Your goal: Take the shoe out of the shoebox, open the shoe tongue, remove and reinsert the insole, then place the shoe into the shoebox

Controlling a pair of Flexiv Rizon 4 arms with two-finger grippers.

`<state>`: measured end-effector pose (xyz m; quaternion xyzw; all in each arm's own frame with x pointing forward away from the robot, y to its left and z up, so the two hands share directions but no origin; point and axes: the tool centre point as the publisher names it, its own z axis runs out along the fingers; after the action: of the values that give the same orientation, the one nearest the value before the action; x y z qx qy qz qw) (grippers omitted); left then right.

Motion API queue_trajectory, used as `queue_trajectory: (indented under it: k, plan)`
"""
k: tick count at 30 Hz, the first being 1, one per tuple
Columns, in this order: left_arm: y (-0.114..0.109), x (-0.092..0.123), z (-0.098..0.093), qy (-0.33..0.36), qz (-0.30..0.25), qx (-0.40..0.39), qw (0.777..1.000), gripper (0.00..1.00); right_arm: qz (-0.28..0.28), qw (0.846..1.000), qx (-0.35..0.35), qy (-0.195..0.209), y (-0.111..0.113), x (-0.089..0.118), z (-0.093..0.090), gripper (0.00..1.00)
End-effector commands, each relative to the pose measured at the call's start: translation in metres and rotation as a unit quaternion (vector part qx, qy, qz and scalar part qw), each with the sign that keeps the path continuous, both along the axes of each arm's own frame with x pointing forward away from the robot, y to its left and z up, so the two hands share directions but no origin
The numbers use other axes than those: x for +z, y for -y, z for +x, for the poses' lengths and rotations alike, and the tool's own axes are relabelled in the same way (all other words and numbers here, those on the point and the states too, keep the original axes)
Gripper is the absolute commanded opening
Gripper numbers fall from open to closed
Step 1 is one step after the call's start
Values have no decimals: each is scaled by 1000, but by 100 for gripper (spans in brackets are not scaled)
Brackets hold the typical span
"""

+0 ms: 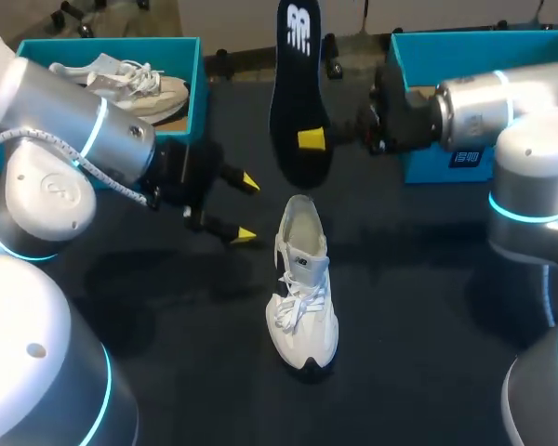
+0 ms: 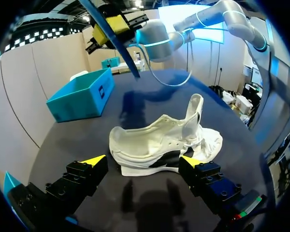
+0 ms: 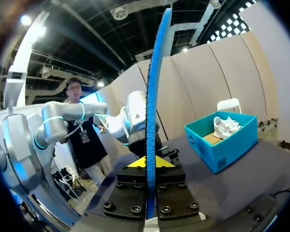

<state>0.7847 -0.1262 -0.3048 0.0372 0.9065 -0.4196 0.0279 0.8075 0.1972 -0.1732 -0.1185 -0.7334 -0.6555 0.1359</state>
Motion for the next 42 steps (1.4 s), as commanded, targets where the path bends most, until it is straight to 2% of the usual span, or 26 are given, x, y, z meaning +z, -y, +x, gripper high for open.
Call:
queue_trajectory:
  k: [1, 9, 28, 34, 42]
  plan:
    - [2, -6, -3, 5, -6, 3, 1000, 100, 8, 1000, 0, 4, -11, -20, -6, 0]
    - [8, -15, -4, 13, 8, -7, 1000, 100, 19, 1000, 9, -4, -17, -44, -10, 0]
    - [8, -15, -4, 13, 8, -7, 1000, 100, 19, 1000, 9, -4, -17, -44, -10, 0]
    - [14, -17, -17, 5, 66, -31, 997, 100, 19, 1000, 9, -4, -17, -44, -10, 0]
    - [17, -19, -14, 4, 62, -15, 998, 100, 19, 1000, 9, -4, -17, -44, -10, 0]
